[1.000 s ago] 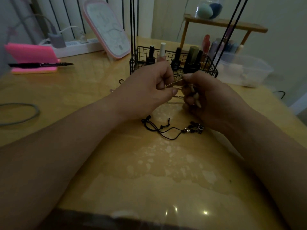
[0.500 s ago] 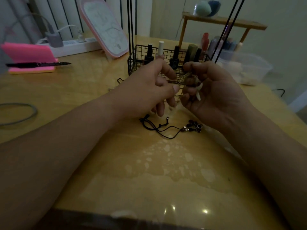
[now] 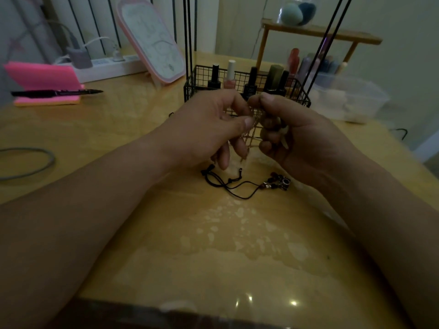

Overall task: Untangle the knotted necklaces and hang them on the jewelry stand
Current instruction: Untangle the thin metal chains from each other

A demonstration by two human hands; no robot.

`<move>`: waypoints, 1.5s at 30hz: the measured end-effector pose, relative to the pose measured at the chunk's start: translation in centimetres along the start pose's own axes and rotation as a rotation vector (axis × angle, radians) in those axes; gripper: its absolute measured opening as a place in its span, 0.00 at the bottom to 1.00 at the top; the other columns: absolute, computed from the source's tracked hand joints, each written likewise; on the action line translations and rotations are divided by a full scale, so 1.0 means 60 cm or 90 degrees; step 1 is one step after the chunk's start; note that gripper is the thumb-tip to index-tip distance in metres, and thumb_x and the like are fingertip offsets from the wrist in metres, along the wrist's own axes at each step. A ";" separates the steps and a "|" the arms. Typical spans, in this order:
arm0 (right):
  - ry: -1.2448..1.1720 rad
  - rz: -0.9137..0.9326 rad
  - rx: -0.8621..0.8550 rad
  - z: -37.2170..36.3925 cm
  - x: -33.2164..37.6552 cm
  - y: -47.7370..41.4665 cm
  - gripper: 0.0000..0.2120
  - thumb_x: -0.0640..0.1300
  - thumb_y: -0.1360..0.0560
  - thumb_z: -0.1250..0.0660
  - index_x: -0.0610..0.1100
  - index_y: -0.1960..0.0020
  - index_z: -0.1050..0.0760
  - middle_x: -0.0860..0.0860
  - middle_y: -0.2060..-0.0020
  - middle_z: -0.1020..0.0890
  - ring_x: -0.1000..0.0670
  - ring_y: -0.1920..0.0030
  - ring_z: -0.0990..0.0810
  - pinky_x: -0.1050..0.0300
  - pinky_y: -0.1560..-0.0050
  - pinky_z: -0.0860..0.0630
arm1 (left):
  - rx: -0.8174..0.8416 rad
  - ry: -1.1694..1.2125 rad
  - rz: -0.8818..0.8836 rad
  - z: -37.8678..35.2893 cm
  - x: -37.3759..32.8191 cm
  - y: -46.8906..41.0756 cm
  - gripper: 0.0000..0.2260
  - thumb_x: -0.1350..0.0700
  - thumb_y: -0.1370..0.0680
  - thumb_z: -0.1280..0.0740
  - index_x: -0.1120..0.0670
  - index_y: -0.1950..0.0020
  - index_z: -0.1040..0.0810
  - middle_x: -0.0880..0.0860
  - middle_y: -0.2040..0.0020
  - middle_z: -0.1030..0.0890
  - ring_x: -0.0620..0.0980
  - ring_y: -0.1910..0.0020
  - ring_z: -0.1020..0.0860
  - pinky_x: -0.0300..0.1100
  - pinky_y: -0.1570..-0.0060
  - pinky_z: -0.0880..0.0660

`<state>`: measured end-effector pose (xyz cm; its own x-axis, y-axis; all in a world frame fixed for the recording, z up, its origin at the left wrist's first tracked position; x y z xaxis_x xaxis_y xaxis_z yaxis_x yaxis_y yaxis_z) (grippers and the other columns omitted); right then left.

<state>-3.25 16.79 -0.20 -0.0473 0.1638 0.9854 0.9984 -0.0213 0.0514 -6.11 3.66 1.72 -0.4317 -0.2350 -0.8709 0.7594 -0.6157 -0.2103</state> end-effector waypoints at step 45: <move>0.271 0.107 0.093 -0.006 0.035 0.009 0.09 0.37 0.17 0.37 0.45 0.44 0.19 0.49 0.66 0.21 0.53 0.69 0.28 0.60 0.69 0.31 | 0.075 -0.278 -0.003 0.000 0.021 -0.010 0.11 0.42 0.23 0.26 0.41 0.43 0.20 0.45 0.65 0.24 0.39 0.69 0.27 0.37 0.67 0.32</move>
<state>-2.81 16.78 1.95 0.1378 -0.2494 0.9585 0.9855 0.1316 -0.1075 -7.12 3.75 0.72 -0.6191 -0.5114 -0.5960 0.7071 -0.6932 -0.1396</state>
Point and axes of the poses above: each hand's wrist, its own y-axis away from the middle knuckle, its own z-axis out of the back of the hand, x = y × z, the point moved 9 cm from there along -y, towards the middle knuckle
